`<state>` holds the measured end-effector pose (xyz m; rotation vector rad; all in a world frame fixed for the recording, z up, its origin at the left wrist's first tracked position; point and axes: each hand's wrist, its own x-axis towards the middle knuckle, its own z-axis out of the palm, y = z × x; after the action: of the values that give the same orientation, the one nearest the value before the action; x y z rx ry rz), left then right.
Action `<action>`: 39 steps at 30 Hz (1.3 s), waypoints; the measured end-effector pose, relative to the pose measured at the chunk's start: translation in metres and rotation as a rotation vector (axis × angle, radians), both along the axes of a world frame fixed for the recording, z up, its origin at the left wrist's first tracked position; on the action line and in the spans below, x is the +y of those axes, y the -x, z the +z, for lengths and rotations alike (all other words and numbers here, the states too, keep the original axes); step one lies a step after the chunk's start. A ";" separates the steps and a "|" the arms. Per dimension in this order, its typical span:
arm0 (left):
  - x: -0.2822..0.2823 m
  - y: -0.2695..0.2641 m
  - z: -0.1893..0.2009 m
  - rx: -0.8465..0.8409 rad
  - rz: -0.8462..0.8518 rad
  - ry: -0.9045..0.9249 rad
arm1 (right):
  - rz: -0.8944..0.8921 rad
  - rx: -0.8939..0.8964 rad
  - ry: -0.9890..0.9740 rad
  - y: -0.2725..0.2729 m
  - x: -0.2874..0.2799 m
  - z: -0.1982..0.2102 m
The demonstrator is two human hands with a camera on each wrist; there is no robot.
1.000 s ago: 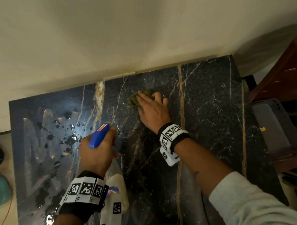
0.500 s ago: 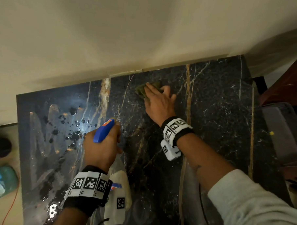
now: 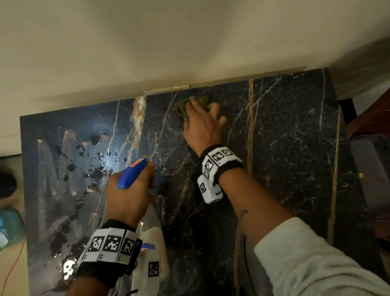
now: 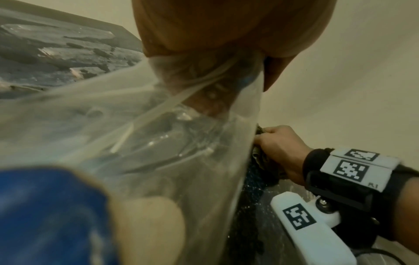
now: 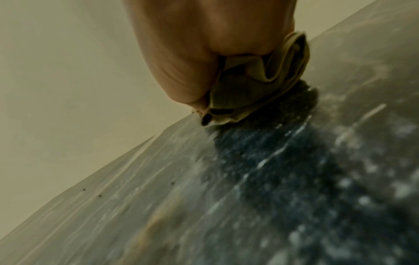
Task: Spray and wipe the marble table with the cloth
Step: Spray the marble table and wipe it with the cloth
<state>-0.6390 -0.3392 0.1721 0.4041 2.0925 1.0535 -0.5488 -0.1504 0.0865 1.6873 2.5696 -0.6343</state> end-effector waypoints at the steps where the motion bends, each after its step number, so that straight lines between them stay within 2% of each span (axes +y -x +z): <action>1: 0.001 -0.001 0.000 -0.002 -0.008 0.000 | 0.040 0.018 -0.017 -0.006 0.005 -0.001; 3: 0.002 -0.001 0.001 -0.004 0.001 0.001 | 0.068 0.020 -0.088 -0.025 0.020 0.001; 4: 0.001 0.000 0.002 -0.004 0.008 0.000 | 0.028 0.015 -0.111 -0.035 0.029 0.001; 7: 0.001 0.005 0.006 0.003 0.031 -0.021 | -0.256 0.068 -0.106 -0.053 0.053 0.000; 11: 0.001 0.009 0.007 0.016 0.034 -0.037 | -0.368 0.020 -0.117 -0.026 0.051 -0.004; 13: 0.000 0.008 0.006 0.015 0.043 -0.031 | -0.294 0.043 -0.107 -0.008 0.043 -0.001; 17: 0.001 0.005 0.003 0.027 0.017 -0.015 | 0.003 0.014 -0.101 0.026 0.012 -0.003; 21: 0.002 0.003 0.005 0.029 0.008 -0.002 | 0.111 0.015 -0.121 0.024 0.012 -0.008; 23: 0.002 0.003 0.007 0.022 0.025 -0.013 | 0.034 0.032 -0.139 0.009 0.023 -0.012; 25: 0.002 0.007 0.009 0.028 0.038 -0.028 | -0.164 0.070 -0.153 -0.003 0.031 -0.014; 27: 0.000 0.013 0.011 0.045 0.033 -0.034 | -0.333 0.067 -0.158 -0.002 0.035 -0.012; 29: -0.003 0.018 0.011 0.052 0.029 -0.041 | -0.392 0.037 -0.142 0.010 0.031 -0.008; 32: -0.007 0.022 0.010 0.059 0.038 -0.052 | -0.296 0.094 -0.120 0.034 0.011 -0.003; 36: -0.008 0.025 0.006 0.040 0.038 -0.051 | 0.071 0.084 -0.105 0.055 -0.021 -0.009; 38: -0.009 0.025 0.006 0.042 0.010 -0.060 | 0.112 0.063 -0.105 0.052 -0.016 -0.009; 39: -0.010 0.026 0.007 0.039 0.006 -0.068 | 0.062 0.052 -0.109 0.046 -0.012 -0.009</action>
<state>-0.6650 -0.3491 0.1793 0.4556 2.0970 1.1313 -0.5951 -0.1621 0.0777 1.6334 2.7284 -0.5520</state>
